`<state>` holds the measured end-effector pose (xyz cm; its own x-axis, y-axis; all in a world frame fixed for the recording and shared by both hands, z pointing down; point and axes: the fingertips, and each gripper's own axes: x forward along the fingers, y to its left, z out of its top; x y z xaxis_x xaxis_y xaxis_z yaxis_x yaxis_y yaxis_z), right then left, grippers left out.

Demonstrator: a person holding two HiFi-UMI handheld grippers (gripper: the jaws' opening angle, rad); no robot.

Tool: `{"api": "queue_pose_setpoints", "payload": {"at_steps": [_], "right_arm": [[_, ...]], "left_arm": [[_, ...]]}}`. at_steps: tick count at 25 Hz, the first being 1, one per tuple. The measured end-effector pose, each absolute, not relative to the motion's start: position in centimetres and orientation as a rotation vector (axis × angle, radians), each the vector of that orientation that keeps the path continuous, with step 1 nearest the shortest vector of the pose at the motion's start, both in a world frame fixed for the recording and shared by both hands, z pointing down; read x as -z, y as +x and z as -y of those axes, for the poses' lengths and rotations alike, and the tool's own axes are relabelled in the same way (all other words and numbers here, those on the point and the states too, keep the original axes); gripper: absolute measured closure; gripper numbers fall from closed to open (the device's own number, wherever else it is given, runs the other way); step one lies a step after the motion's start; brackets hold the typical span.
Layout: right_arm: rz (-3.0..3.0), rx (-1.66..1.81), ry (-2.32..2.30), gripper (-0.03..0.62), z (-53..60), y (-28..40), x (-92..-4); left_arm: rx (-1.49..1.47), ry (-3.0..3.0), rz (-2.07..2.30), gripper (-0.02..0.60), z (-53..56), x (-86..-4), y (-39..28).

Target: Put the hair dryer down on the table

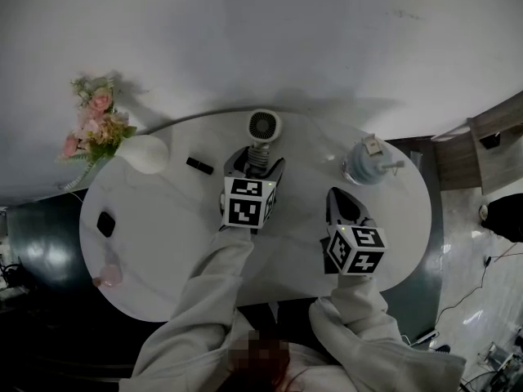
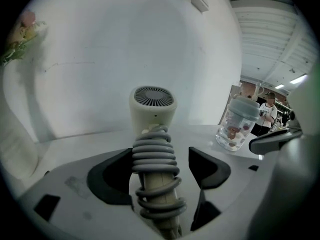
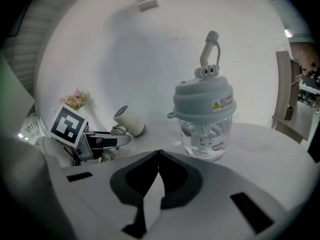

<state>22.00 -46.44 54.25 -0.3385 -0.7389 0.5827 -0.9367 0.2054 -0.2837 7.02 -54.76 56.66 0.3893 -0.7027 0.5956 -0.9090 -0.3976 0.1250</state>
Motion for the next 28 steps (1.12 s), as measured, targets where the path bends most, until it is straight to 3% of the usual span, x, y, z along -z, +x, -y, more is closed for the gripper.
{"api": "queue_pose_setpoints", "payload": {"at_steps": [28], "right_arm": [[2.252,-0.717,1.667,0.543,41.1,19.1,-47.2]], "left_arm": [[-0.359,2.263,1.448,0.261,41.9,-48.5,-1.6]]}}
